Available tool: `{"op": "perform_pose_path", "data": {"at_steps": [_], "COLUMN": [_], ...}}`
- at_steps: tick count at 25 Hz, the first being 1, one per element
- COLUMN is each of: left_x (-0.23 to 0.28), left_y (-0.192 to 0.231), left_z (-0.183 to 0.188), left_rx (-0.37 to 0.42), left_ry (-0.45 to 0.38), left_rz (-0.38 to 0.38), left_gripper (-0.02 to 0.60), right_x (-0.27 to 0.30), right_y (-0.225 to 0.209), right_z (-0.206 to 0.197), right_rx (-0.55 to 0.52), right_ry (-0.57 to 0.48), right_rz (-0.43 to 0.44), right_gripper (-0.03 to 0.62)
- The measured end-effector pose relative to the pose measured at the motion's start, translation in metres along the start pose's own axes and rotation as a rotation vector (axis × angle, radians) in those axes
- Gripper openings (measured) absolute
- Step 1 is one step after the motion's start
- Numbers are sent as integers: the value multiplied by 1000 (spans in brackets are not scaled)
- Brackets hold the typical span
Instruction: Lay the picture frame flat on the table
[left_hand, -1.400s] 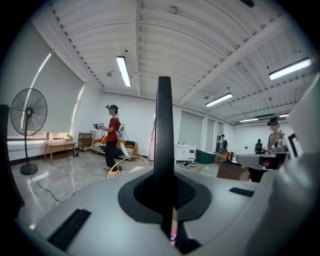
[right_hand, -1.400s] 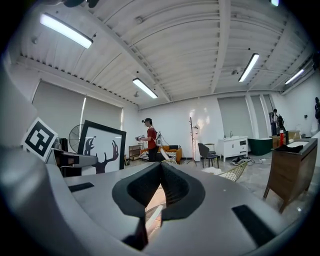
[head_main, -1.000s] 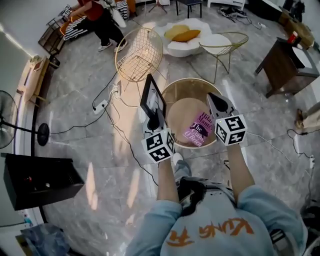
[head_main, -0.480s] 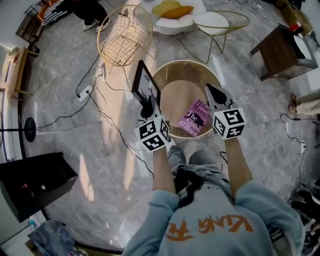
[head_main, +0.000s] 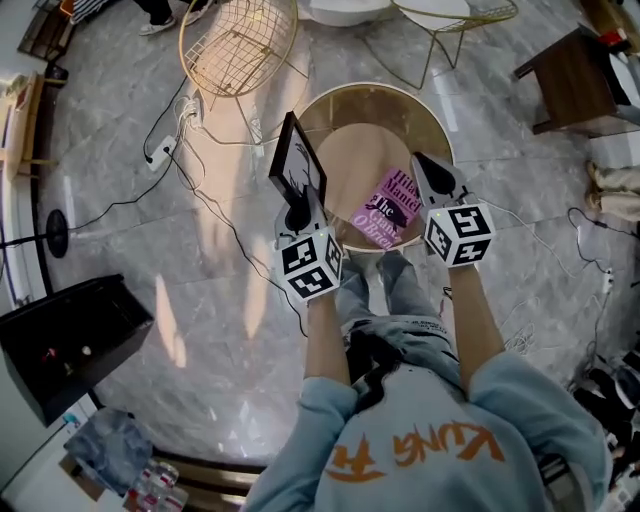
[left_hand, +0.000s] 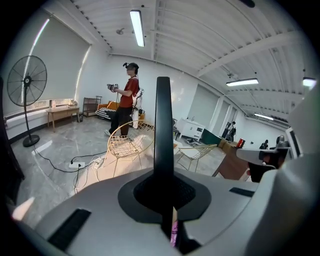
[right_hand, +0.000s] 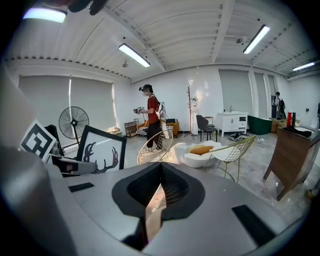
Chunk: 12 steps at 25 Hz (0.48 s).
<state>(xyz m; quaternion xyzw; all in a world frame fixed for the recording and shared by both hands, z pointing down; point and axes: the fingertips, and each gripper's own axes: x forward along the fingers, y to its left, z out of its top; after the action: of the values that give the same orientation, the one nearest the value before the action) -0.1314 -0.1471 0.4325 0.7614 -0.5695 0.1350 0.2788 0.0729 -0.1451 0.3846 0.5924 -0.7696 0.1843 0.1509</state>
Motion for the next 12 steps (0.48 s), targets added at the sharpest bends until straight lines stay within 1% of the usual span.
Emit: {"op": "perform_pose_path", "data": {"at_steps": [3, 7, 12], "left_x": [3, 6, 21], "left_y": [2, 7, 10], "left_z": [-14, -40, -76], "left_rx": [-5, -20, -42], "left_ry": [27, 75, 125], "left_rz": [9, 15, 9], "left_gripper": [25, 25, 25], "right_x": [8, 13, 22], "right_y": [1, 5, 3], "right_z": [-12, -39, -78], "right_rx": [7, 20, 28], "right_ry": [15, 60, 111], "right_rz": [10, 17, 14], "right_gripper": [-3, -3, -2]}}
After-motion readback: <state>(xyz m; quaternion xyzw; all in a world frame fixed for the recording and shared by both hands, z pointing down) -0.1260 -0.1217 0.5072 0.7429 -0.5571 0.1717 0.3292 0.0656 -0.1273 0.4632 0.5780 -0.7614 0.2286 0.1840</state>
